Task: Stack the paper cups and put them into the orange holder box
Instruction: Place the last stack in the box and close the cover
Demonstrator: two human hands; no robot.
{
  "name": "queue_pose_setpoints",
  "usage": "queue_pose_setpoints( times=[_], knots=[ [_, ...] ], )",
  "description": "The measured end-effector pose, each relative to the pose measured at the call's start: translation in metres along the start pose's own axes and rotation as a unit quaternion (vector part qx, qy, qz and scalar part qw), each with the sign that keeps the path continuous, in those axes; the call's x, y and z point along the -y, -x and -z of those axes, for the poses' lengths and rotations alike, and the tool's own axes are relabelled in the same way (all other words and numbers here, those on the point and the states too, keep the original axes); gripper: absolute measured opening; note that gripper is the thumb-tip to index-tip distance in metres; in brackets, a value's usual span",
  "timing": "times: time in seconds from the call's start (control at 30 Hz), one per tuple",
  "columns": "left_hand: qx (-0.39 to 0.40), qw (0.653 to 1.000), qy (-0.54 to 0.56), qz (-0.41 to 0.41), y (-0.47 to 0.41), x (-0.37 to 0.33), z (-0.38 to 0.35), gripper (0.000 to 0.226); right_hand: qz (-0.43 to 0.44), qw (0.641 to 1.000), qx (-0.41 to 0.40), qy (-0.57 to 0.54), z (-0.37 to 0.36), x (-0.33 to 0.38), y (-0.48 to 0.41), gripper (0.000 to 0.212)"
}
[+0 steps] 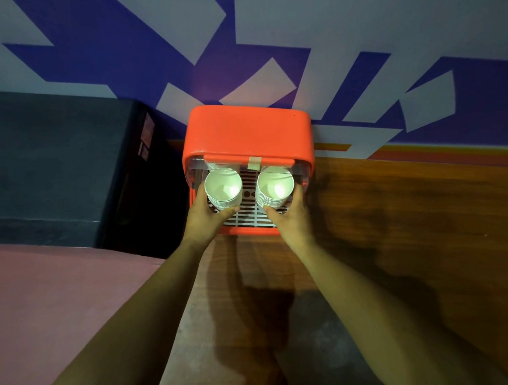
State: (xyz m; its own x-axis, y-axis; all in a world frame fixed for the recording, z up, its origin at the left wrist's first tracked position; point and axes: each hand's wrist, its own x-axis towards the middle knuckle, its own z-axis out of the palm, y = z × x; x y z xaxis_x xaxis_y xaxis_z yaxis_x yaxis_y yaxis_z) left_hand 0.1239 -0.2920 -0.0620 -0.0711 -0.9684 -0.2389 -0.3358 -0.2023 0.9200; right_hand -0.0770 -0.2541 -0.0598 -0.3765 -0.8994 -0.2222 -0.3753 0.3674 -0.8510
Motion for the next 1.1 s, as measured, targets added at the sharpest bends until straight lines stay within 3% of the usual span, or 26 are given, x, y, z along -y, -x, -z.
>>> queue_pose_setpoints(
  times=[0.33,0.53,0.63,0.73,0.8,0.87,1.0,1.1],
  knots=[
    [0.006,1.000,-0.012,0.002,0.000,0.002,0.000,0.086,0.005,1.000,-0.006,0.008,0.003,0.003,0.005,0.079],
    [0.001,1.000,-0.018,-0.002,0.005,0.000,0.002,0.086,-0.008,0.999,0.031,0.036,0.007,0.007,0.003,0.083],
    [0.013,0.999,-0.040,-0.017,0.008,-0.002,0.008,0.083,-0.001,0.996,0.048,0.081,0.014,0.014,0.007,0.095],
    [0.013,0.996,-0.079,-0.034,0.017,0.003,0.020,0.079,0.051,0.984,0.026,0.166,0.035,0.029,0.022,0.081],
    [-0.009,0.990,-0.130,-0.045,0.028,0.006,0.029,0.075,0.125,0.971,-0.047,0.199,0.052,0.046,0.034,0.056],
    [-0.045,0.984,-0.168,-0.040,0.039,0.008,0.034,0.073,0.203,0.950,-0.100,0.214,0.062,0.065,0.033,0.052],
    [-0.013,0.991,-0.133,0.019,0.044,0.016,0.040,0.087,0.255,0.916,0.010,0.309,0.051,0.085,0.009,0.067],
    [0.012,0.991,-0.130,0.015,0.041,0.026,0.040,0.074,0.264,0.898,0.024,0.351,0.040,0.081,0.011,0.070]
  ],
)
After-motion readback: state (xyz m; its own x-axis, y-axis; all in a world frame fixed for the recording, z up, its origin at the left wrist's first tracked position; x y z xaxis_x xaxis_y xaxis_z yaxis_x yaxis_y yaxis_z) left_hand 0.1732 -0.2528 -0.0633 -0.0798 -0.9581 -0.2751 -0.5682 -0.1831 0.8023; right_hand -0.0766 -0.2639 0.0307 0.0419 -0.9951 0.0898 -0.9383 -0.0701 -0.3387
